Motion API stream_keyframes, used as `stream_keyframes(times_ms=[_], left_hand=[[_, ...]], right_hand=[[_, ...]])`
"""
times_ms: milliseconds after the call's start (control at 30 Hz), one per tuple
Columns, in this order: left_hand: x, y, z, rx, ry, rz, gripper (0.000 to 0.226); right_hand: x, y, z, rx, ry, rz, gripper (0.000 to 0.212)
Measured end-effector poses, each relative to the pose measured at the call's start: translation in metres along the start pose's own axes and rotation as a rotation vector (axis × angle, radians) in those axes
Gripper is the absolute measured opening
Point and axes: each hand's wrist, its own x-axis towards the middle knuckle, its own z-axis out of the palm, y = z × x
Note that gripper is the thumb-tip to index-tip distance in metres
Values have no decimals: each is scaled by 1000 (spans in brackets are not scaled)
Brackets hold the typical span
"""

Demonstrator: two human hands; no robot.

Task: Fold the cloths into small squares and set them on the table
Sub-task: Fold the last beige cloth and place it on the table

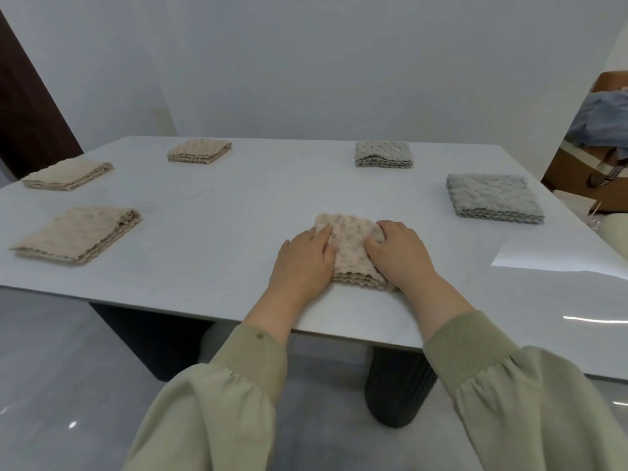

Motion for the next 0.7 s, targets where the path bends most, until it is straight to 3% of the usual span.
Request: stream_keyframes(times_ms=[500, 700], left_hand=[[-31, 55, 7, 43, -54, -2, 49], [-33, 50, -4, -260, 84, -126, 39]], right_hand=[[-38, 41, -36, 35, 38, 40, 49], [-44, 40, -39, 212, 130, -55, 48]])
